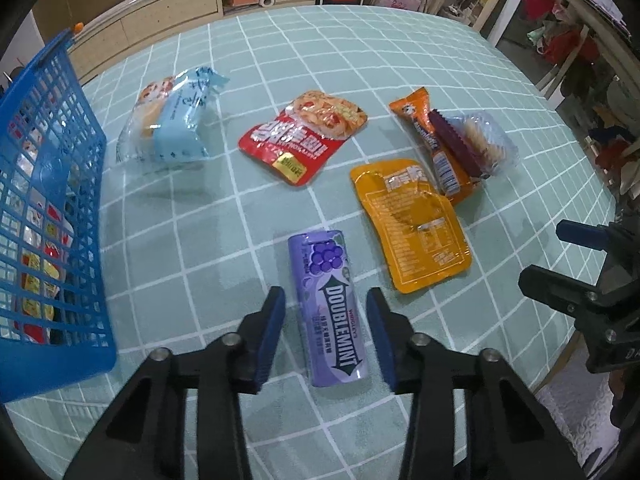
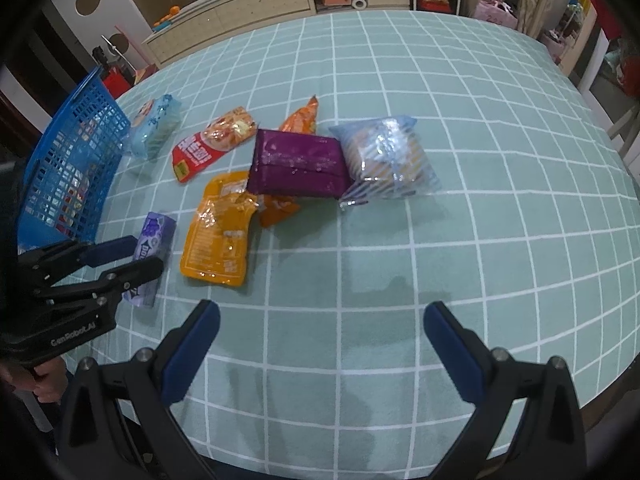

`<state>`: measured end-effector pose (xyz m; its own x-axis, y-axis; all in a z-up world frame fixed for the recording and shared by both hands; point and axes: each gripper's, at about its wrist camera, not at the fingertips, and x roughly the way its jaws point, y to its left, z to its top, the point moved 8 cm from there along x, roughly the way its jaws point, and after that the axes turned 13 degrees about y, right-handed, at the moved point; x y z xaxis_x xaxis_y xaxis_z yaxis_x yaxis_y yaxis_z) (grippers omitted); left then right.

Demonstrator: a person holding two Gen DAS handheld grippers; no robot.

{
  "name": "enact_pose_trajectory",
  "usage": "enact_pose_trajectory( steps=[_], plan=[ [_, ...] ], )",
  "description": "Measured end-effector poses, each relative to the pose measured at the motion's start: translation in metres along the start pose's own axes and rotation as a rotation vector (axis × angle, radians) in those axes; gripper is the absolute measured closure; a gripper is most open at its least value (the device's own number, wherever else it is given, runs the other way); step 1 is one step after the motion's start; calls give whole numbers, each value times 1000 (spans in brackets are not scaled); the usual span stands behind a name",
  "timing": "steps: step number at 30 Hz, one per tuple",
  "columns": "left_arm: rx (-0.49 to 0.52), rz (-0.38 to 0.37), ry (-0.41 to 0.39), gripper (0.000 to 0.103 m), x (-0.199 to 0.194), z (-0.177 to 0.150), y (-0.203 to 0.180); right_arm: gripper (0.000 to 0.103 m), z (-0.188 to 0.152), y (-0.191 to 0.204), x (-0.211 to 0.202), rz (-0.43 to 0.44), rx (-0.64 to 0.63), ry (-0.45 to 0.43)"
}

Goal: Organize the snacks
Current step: 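Grasp the purple Doublemint gum box with the left tool while the right approaches the orange pouch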

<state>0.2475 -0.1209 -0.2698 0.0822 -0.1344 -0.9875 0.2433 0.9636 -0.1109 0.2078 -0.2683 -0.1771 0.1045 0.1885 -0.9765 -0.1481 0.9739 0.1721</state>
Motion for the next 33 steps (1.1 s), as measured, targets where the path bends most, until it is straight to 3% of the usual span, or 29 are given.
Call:
enact_pose_trajectory(
  steps=[4, 17, 27, 33],
  plan=[
    [-4, -12, 2, 73, 3, -2, 0, 0, 2, 5, 0, 7, -4, 2],
    [-22, 21, -50, 74, -7, -14, 21, 0, 20, 38, 15, 32, -28, 13],
    [-25, 30, -86, 74, -14, -12, 37, 10, 45, 68, 35, -44, -65, 53],
    [-19, 29, -92, 74, -12, -12, 37, 10, 59, 75, 42, -70, -46, 74]
  ],
)
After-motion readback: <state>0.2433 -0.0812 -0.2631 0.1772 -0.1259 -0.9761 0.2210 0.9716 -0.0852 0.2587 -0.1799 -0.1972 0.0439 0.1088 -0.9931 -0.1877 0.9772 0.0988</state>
